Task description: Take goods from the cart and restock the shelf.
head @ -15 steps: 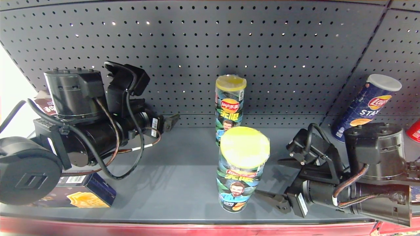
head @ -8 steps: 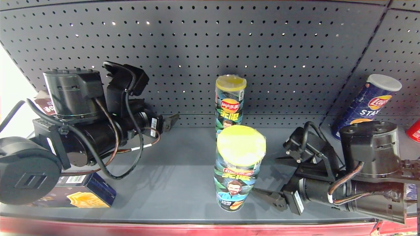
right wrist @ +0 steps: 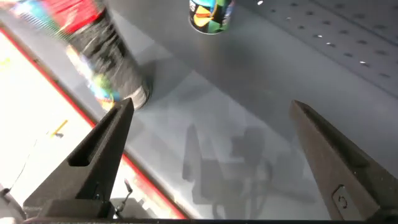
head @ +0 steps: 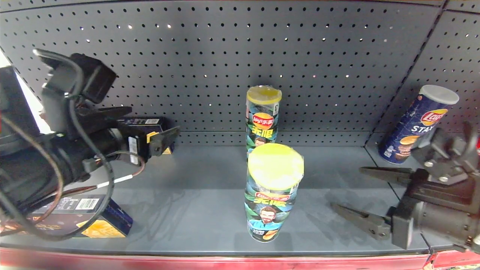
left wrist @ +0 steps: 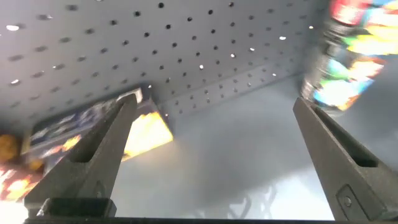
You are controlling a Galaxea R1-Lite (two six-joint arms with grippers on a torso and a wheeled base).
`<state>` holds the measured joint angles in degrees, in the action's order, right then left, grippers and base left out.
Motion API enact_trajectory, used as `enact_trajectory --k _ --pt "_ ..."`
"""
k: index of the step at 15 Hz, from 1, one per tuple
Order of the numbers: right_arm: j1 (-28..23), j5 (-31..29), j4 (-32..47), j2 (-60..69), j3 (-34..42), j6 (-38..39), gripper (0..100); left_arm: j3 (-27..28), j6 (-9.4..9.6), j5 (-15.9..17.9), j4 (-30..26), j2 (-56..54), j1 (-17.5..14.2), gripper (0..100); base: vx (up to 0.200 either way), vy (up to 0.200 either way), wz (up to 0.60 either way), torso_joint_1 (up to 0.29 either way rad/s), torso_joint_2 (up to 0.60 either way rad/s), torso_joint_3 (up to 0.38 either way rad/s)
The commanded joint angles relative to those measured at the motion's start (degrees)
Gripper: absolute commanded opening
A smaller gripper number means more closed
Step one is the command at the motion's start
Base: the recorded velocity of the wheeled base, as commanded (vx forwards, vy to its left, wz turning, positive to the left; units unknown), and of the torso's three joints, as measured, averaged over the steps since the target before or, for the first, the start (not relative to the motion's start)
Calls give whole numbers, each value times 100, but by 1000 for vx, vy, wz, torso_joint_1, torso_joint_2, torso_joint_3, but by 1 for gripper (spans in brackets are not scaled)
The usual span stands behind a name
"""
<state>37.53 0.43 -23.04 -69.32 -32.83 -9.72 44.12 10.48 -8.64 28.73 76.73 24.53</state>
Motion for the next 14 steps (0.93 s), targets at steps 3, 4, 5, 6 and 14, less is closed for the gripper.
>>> enact_trajectory --k 3,4,5,6,14 --pt "-53 -298 36 2414 1428 -13 100 -1476 349 -41 -878 -3278 325 100 0 0 0 0 0 0" --pt "-62 -306 36 2827 1754 22 100 -1670 384 -32 -1326 -3929 325 100 0 0 0 0 0 0" --pt "-62 -306 45 3091 2017 75 100 -1784 402 -32 -1713 -4421 325 100 0 0 0 0 0 0" --pt "-71 -324 45 3477 2430 181 100 -1828 463 -41 -2522 -5185 281 100 0 0 0 0 0 0" --pt "-1011 -438 1478 5332 3283 629 100 -3498 296 -23 -3849 -6987 -132 100 0 0 0 0 0 0"
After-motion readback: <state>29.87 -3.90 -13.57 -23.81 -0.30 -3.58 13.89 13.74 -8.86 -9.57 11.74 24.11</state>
